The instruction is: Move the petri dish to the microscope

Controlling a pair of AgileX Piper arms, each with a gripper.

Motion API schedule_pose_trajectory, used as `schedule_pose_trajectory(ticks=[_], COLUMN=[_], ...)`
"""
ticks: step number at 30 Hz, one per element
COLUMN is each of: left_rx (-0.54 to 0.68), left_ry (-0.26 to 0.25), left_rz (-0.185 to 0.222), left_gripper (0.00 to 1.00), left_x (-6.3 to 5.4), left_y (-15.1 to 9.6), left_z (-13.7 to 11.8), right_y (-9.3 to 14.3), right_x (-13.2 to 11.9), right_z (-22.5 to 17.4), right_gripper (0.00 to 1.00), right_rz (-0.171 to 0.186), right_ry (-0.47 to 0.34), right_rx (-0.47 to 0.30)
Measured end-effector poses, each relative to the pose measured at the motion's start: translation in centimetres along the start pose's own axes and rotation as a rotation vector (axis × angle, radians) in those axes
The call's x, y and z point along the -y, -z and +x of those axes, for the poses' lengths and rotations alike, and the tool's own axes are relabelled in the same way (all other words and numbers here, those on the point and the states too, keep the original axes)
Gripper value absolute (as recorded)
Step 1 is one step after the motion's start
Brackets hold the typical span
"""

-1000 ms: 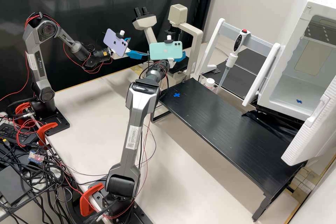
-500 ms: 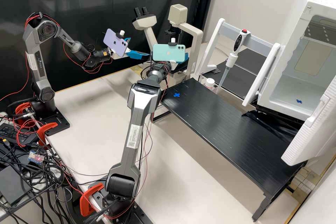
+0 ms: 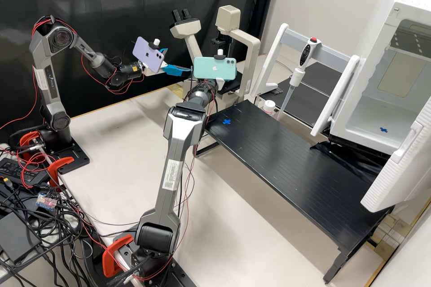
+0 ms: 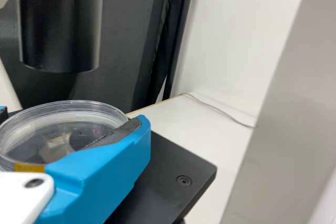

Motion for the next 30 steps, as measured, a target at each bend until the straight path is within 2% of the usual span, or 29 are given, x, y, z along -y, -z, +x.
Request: schedule_pose_trajectory(ticks=[4, 7, 10, 12, 16, 27, 30], left_rx=[0.0, 0.0, 0.0, 0.0, 0.0, 0.0, 0.0], left_ry=[0.0, 0.0, 0.0, 0.0, 0.0, 0.0, 0.0], left_rz=[0.0, 0.0, 0.0, 0.0, 0.0, 0.0, 0.0], left_gripper=[1.0, 1.0, 1.0, 1.0, 1.0, 1.0, 1.0], left_x=[0.0, 0.0, 0.0, 0.0, 0.0, 0.0, 0.0], left_y=[0.0, 0.0, 0.0, 0.0, 0.0, 0.0, 0.0], left_z=[0.0, 0.0, 0.0, 0.0, 0.0, 0.0, 0.0], right_y=[0.1, 0.1, 0.0, -0.2, -0.4, -1.4, -1.4], right_x=[0.1, 0.1, -0.1, -0.2, -0.1, 0.3, 0.0], right_z=[-0.2, -0.2, -0.1, -0.1, -0.1, -1.4, -2.7], right_gripper=[1.0, 1.0, 1.0, 1.0, 1.0, 1.0, 1.0], right_rz=[-0.021, -0.02, -0.049, -0.05, -0.049, 0.01, -0.007], right_ry=[0.009, 0.011, 0.01, 0.008, 0.009, -0.019, -0.034], right_rx=[-0.008, -0.017, -0.021, -0.019, -0.016, 0.023, -0.004])
